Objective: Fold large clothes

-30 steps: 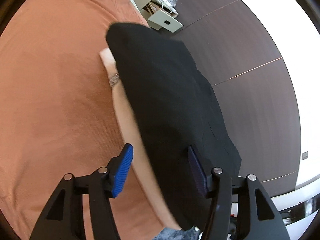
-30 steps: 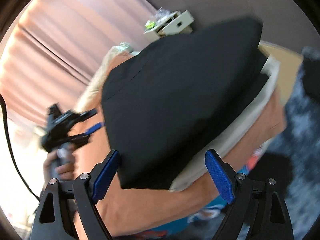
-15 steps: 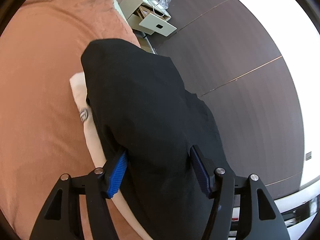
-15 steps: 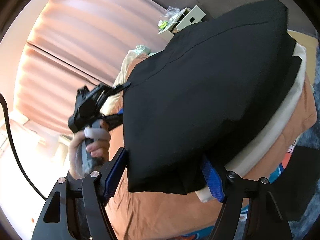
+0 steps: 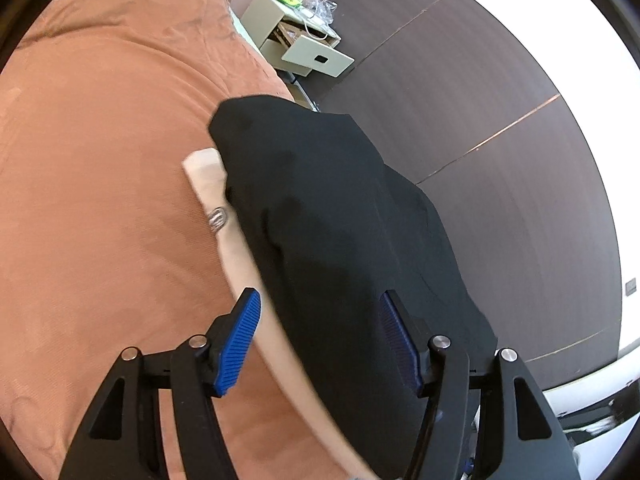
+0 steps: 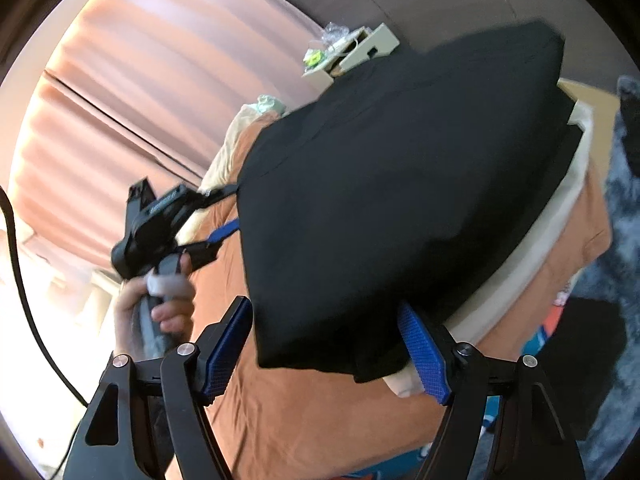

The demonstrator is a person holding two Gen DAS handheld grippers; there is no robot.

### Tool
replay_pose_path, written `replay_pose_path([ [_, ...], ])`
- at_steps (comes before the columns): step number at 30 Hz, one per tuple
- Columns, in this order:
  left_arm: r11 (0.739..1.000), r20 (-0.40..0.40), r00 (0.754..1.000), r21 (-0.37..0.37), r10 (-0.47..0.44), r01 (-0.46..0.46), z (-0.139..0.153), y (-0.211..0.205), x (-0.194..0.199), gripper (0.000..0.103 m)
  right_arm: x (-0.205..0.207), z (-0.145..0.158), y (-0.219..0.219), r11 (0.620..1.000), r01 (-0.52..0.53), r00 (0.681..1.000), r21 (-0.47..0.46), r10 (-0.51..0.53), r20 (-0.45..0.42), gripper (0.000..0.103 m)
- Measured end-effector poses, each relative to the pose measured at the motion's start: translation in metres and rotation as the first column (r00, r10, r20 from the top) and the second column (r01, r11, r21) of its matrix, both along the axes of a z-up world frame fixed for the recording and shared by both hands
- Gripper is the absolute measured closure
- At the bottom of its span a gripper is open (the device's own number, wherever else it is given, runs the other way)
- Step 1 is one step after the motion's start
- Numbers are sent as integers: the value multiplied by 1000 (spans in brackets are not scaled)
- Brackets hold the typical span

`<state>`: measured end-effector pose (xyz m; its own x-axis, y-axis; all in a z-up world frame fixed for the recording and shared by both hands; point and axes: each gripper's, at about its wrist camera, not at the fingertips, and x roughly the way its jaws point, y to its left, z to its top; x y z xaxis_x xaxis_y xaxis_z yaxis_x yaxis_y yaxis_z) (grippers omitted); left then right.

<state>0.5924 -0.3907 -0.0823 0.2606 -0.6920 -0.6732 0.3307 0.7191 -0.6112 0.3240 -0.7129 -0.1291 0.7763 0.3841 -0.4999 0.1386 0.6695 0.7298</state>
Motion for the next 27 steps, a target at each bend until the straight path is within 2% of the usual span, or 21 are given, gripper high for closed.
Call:
replay_pose_path([
  [2,1000,27,1000,11,1,-2,8,9,-11,41,-10,8,-2,1000,21,1000,-22,-21,2,18],
  [8,999,99,995,33,-1,-2,38,37,-52,38,-36,25,0,993,80,997,-83,-81,-10,15],
  [10,999,129,992,42,-12,7,49,46,-71,36,-45,31,1,991,96,995,-89,-97,-6,9],
  [12,999,161,987,51,-15,7,58,53,-86,28,-56,38,2,989,111,994,-97,-111,2,7],
  [16,998,214,976,61,-27,14,78,71,-121,25,-81,55,4,981,145,989,-126,-143,30,0],
  [17,998,228,973,55,-24,11,85,78,-133,19,-84,60,7,979,154,988,-132,-151,35,0],
  [18,999,239,971,52,-21,8,88,81,-138,8,-89,64,8,978,160,987,-135,-156,38,0],
  [20,999,288,958,46,-17,4,100,92,-158,0,-94,75,13,976,167,986,-137,-162,50,0],
  [27,997,409,913,67,-1,-29,135,129,-221,0,-124,106,28,966,179,982,-189,-165,87,0],
])
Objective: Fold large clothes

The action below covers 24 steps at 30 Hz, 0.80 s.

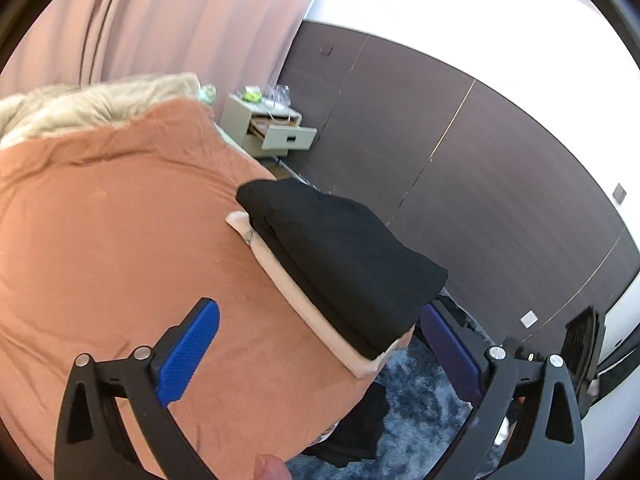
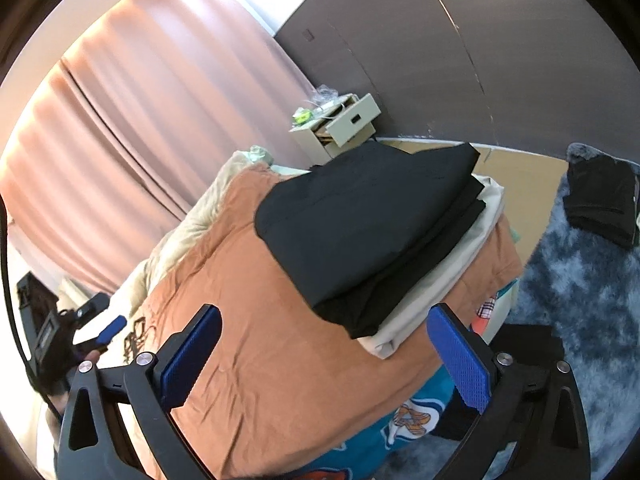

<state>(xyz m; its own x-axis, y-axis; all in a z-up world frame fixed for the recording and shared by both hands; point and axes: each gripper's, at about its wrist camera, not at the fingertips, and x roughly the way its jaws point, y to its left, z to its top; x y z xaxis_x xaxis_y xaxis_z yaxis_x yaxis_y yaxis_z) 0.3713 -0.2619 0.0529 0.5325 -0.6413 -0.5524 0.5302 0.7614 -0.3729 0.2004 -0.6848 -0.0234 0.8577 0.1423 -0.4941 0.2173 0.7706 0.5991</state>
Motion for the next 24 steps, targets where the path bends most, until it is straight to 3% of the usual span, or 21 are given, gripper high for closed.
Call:
replay_pose_path([
  [15,997,137,987,-6,82,-82,23,77,-129,0,-77,47,29,990,-33,996,-139,44,77,0],
  [24,986,232,961,24,153,-163,22,103,-196,0,-124,64,56,966,-77,991,-248,102,89,0],
])
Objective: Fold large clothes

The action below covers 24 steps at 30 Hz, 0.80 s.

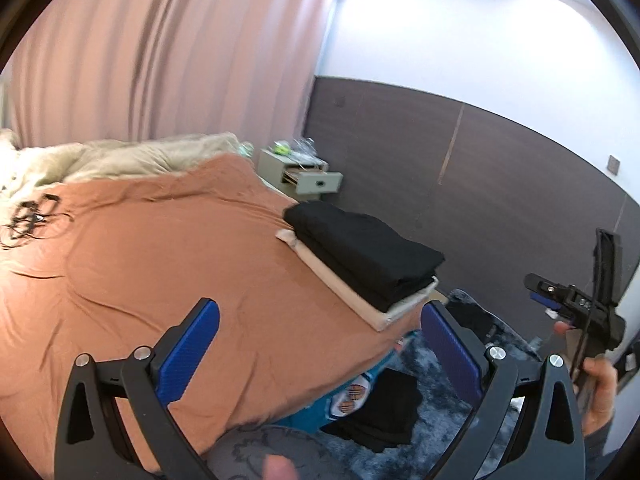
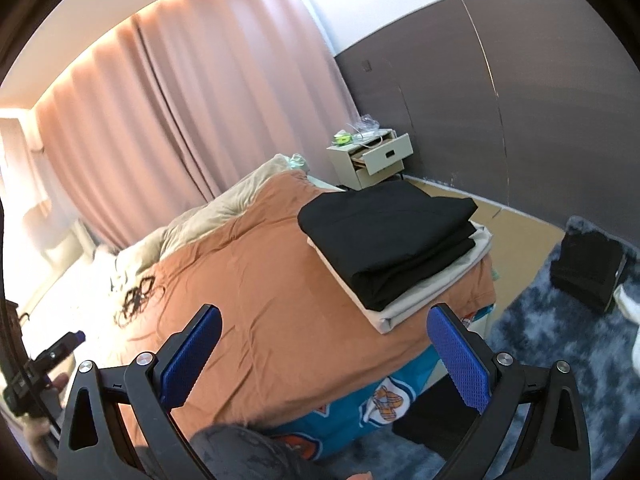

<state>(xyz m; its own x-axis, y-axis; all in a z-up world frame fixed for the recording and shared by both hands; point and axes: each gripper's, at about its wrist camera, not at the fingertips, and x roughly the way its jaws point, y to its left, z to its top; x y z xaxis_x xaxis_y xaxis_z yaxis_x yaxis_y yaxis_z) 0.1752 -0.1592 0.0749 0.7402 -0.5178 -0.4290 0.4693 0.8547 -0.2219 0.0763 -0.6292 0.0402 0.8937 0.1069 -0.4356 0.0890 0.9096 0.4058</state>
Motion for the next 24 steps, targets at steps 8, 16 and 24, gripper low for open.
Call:
replay_pose_path([
  [8,996,63,994,8,88,-89,-10,32,-52,0,-40,3,27,994,-46,998,-102,50,32,0],
  [16,983,147,973,27,178,-184,-19,54,-109,0,-67,-9,49,986,-76,995,-149,86,55,0],
  [24,961,146,956,74,254,-267,-49,65,-143,0,-81,-34,79,973,-122,991,-195,129,27,0],
])
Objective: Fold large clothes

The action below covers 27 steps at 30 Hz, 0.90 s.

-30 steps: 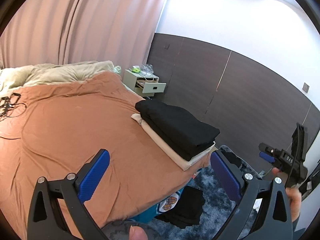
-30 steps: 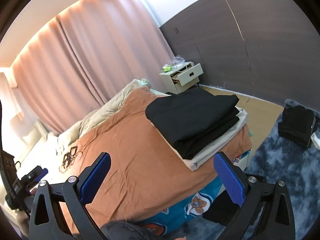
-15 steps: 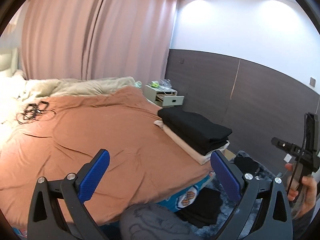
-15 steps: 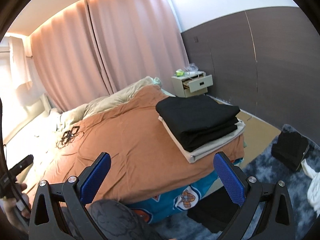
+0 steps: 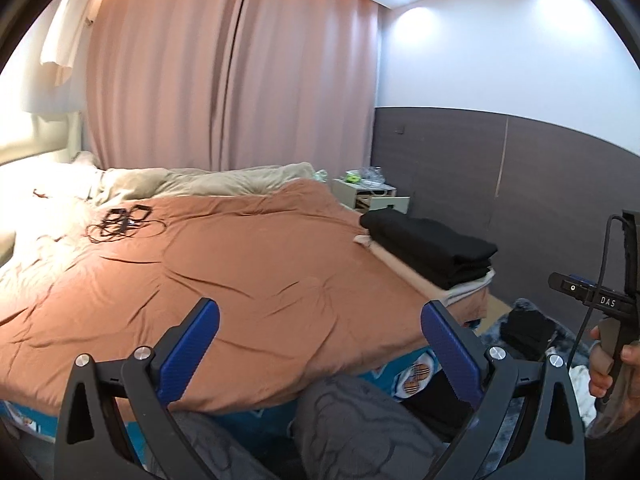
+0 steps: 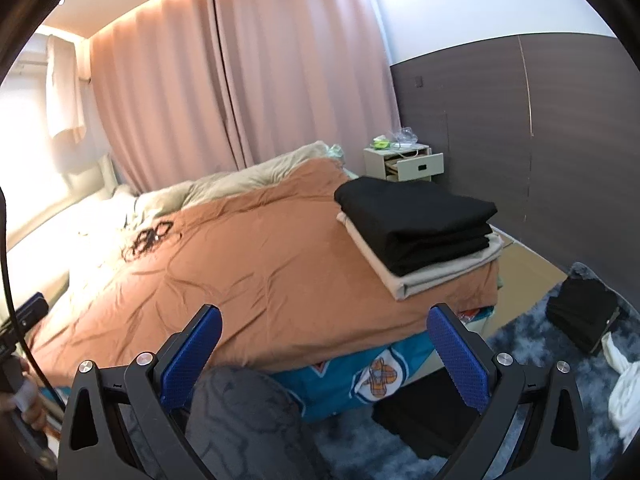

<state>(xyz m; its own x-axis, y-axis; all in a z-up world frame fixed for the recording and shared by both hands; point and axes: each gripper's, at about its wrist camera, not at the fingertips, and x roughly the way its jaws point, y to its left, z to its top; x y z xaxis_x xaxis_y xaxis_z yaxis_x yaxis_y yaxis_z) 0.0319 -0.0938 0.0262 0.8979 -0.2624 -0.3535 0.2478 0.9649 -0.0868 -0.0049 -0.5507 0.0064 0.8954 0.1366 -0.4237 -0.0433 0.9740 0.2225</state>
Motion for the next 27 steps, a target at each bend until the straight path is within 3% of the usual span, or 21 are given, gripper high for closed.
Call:
replay_pose_path([
  [10,996,28,995,11,92,-92,-15,23,-14,0,9,-27,40,998,-51,998,-43,49,-28,0],
  [27,995,-13,994,1,105,-105,-16,36,-12,0,18,-37,76,991,-121,991,-51,118,-68,0],
])
